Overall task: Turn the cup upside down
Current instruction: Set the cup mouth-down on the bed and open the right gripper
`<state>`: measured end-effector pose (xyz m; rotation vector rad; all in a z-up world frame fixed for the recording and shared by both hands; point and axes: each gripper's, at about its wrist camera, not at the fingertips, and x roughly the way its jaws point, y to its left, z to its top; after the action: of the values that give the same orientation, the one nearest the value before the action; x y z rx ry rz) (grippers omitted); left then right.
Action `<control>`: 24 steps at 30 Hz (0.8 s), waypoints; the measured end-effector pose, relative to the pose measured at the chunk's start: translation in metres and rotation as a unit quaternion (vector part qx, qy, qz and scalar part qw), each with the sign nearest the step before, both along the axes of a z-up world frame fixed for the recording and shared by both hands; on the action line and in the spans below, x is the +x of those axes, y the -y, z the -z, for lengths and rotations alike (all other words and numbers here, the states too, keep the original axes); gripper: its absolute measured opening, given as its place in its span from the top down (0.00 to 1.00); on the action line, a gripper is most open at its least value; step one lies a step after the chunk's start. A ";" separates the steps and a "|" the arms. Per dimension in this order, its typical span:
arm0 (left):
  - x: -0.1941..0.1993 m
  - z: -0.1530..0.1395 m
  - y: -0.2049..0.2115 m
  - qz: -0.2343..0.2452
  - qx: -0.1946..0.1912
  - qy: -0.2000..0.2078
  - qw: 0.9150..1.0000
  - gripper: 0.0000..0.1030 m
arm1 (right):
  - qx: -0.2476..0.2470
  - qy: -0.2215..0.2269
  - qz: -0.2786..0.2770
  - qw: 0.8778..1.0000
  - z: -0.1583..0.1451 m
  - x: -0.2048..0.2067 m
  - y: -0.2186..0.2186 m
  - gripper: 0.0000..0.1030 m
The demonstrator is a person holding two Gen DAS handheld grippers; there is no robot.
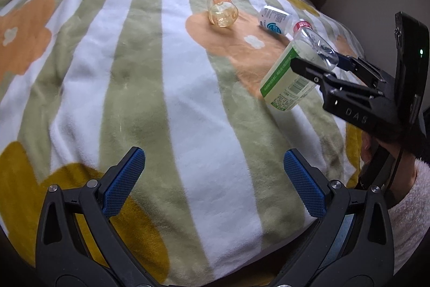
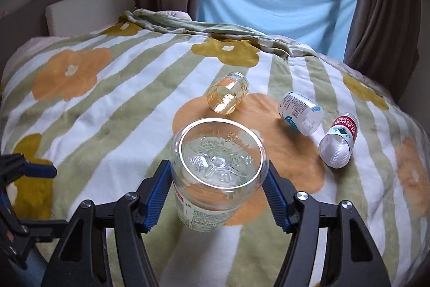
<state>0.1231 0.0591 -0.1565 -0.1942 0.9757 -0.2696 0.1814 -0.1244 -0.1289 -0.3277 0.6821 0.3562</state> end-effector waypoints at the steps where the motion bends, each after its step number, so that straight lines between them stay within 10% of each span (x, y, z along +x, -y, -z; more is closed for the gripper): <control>1: 0.001 0.001 0.002 0.001 0.002 0.000 1.000 0.00 | -0.004 0.004 -0.004 1.000 0.003 -0.002 0.000 0.40; 13: 0.003 0.004 0.011 0.006 0.015 0.000 1.000 0.00 | 0.040 -0.012 0.009 0.999 0.011 0.000 0.015 0.39; 18: 0.002 0.003 0.014 0.007 0.022 0.001 1.000 0.00 | 0.075 -0.018 0.025 0.997 0.011 0.003 0.025 0.04; 24: -0.001 -0.001 0.017 0.007 0.032 0.007 0.999 0.00 | 0.091 -0.013 0.028 0.995 0.006 -0.002 0.031 0.03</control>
<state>0.1223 0.0420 -0.1558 -0.1273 0.9702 -0.2517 0.1797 -0.1556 -0.1351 -0.1297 0.6784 0.3673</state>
